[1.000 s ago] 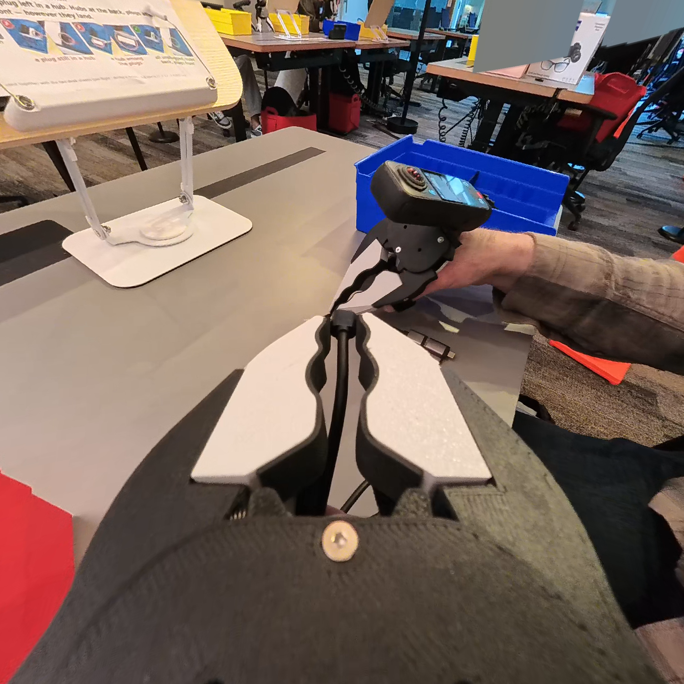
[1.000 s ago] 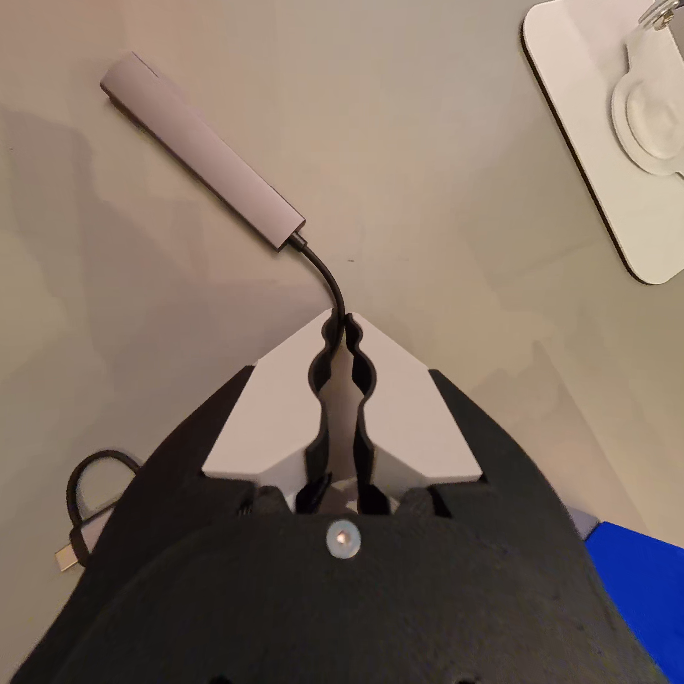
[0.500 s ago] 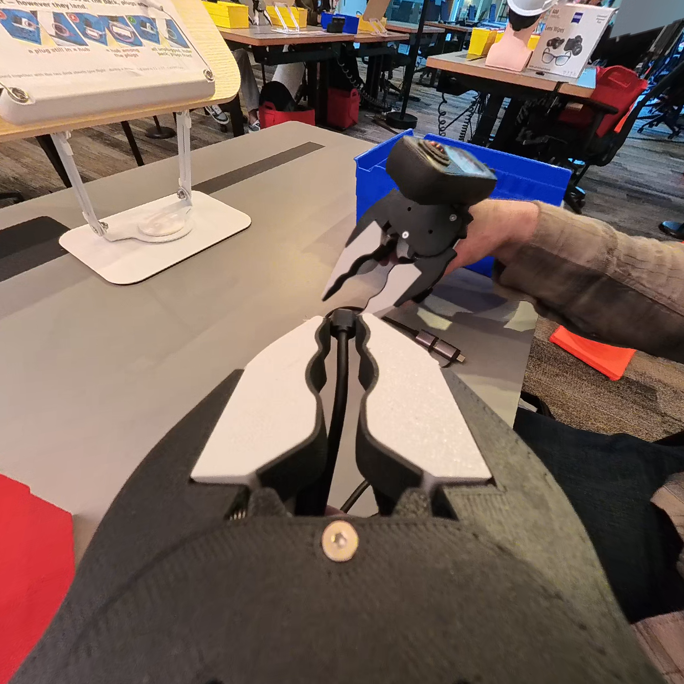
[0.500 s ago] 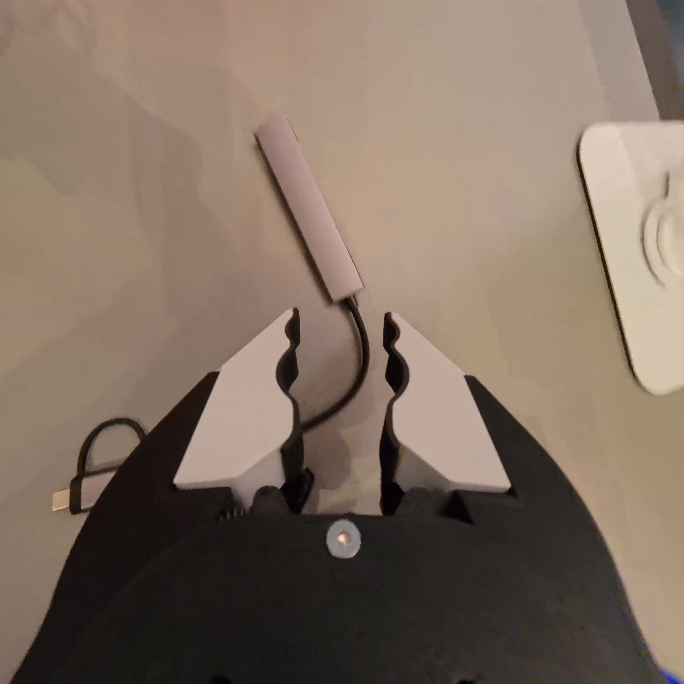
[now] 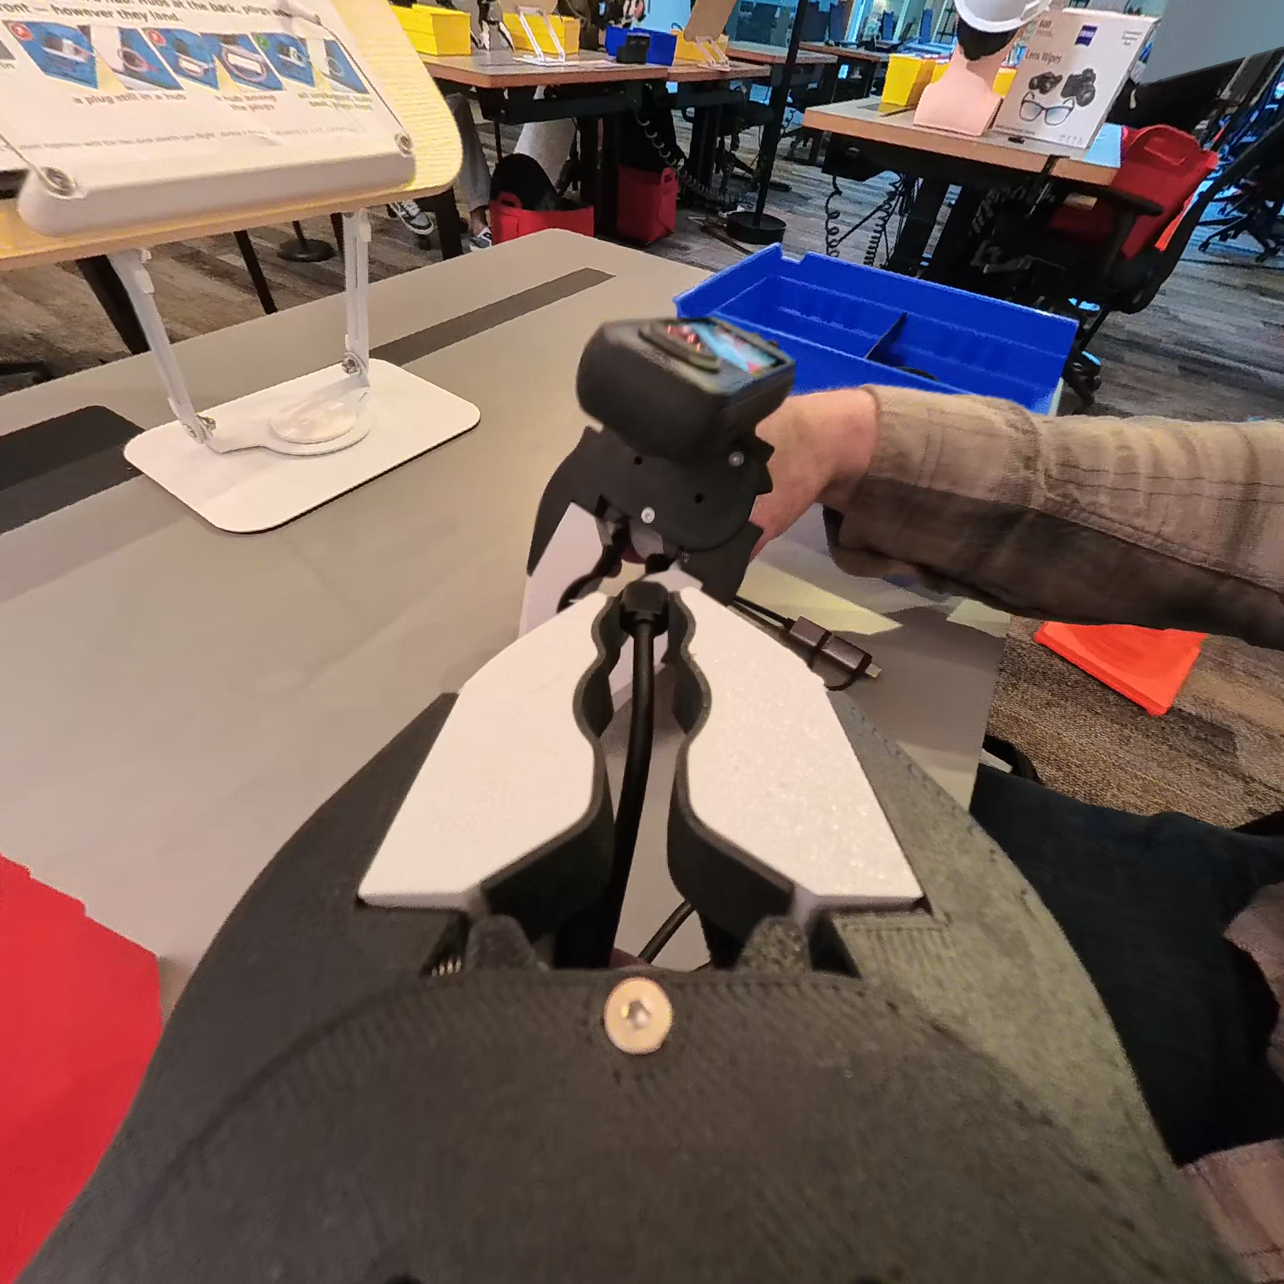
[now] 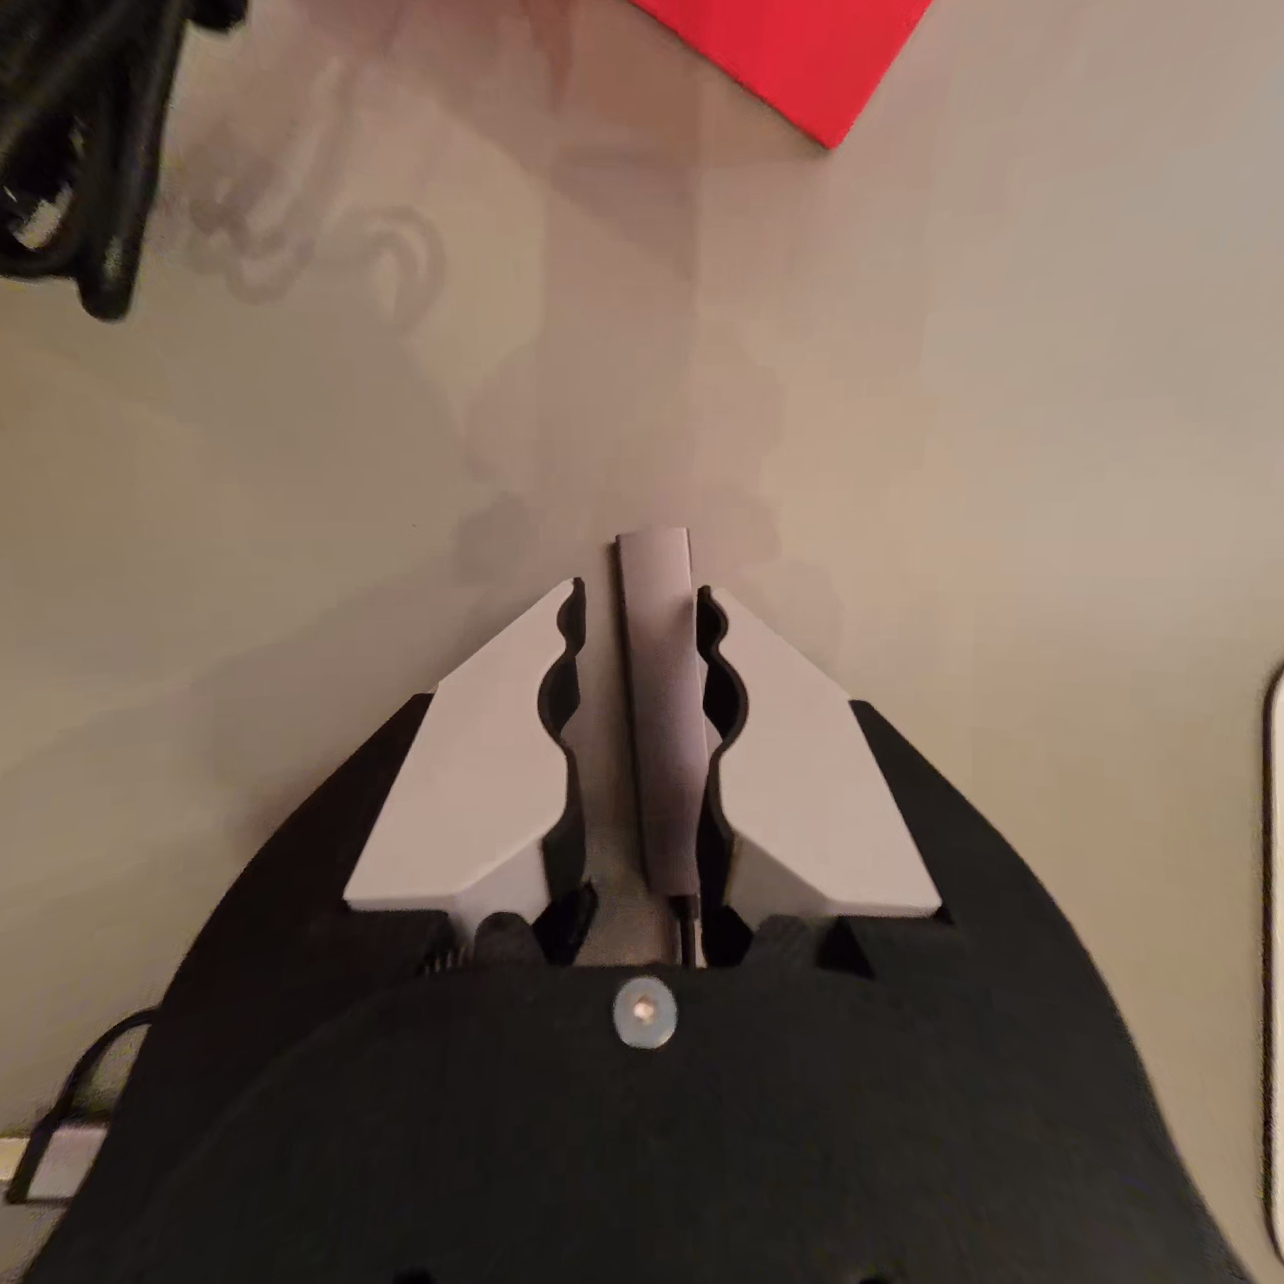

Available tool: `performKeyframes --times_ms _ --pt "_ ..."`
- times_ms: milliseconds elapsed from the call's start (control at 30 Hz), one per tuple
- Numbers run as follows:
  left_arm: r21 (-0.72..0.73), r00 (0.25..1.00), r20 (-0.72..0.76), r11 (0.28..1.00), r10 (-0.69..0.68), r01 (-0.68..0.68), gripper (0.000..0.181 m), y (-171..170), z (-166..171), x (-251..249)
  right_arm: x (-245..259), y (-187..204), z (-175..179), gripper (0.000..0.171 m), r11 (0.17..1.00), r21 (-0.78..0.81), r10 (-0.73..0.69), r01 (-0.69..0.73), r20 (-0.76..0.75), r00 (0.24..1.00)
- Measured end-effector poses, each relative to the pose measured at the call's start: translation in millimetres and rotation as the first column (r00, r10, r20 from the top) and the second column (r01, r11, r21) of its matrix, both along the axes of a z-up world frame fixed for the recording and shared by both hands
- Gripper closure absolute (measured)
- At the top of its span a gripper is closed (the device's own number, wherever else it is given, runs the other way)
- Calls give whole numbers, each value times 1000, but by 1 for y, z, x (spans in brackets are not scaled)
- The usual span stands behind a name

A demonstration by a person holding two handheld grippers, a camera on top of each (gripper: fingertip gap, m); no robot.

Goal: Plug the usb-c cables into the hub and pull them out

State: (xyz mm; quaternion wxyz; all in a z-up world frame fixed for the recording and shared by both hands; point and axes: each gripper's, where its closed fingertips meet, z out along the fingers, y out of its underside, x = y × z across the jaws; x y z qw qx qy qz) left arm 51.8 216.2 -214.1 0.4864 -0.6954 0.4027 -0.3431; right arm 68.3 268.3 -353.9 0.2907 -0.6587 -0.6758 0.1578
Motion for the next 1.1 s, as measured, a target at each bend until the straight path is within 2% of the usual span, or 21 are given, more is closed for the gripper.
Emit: performKeyframes --times_ms 100,367,533,733,1100 --pt "-1 1000 6 1000 3 -3 169 2 1 -2 -4 3 -7 151 1000 0 4 -4 -6 1000" --pt "-3 1000 0 1000 9 -9 169 4 -1 -5 -1 0 -5 152 999 -44 28 -32 -97 995" --pt "8 1000 -10 1000 16 -16 169 6 -1 -6 4 -12 26 152 991 -107 42 -77 -294 955" --pt "16 999 -32 1000 24 -23 169 7 -6 -5 17 -23 71 152 977 -157 45 -145 -510 859" --pt "60 996 -83 998 21 -16 169 6 -13 0 18 -43 103 152 948 -179 109 -263 -592 799"
